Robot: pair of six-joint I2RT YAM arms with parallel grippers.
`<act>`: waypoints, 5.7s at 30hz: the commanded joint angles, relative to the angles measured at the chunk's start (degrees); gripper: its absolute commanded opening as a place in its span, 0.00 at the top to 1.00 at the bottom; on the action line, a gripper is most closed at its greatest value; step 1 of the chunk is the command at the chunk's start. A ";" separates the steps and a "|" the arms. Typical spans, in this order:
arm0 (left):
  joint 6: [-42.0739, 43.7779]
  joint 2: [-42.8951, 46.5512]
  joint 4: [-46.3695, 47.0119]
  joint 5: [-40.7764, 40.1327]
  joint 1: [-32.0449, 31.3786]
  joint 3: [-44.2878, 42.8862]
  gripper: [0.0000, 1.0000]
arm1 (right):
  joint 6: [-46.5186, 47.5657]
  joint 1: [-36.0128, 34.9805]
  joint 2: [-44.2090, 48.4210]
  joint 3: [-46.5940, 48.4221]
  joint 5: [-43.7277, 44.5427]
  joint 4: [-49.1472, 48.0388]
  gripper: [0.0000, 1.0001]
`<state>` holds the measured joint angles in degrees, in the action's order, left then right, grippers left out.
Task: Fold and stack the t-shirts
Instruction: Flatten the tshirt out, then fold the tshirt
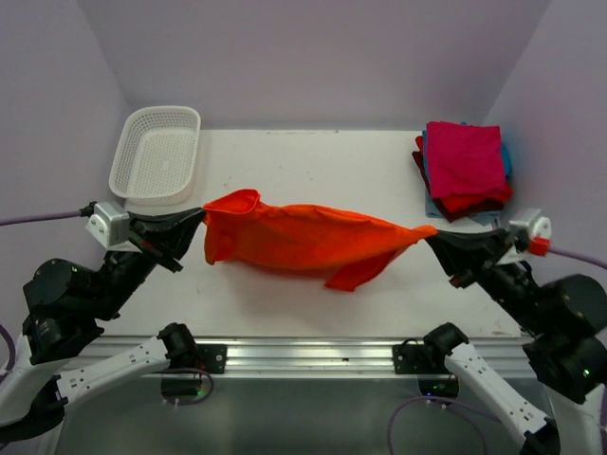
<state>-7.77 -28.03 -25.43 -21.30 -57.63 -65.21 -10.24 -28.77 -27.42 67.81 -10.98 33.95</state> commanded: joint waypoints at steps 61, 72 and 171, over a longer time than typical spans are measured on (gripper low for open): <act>8.30 -15.47 14.01 12.36 41.19 -0.46 1.00 | 0.67 9.88 -31.19 5.42 29.88 -3.98 1.00; 7.51 -38.30 24.37 2.94 40.93 11.87 1.00 | -2.50 10.49 -61.41 1.34 33.40 -15.92 1.00; -11.22 -52.49 -16.47 11.55 32.76 1.40 0.00 | -8.48 12.70 -55.55 -4.79 18.28 -3.19 0.63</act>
<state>-22.65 -80.88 -24.36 -7.84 -24.93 -63.81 -19.79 -14.76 -85.89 63.68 7.86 28.93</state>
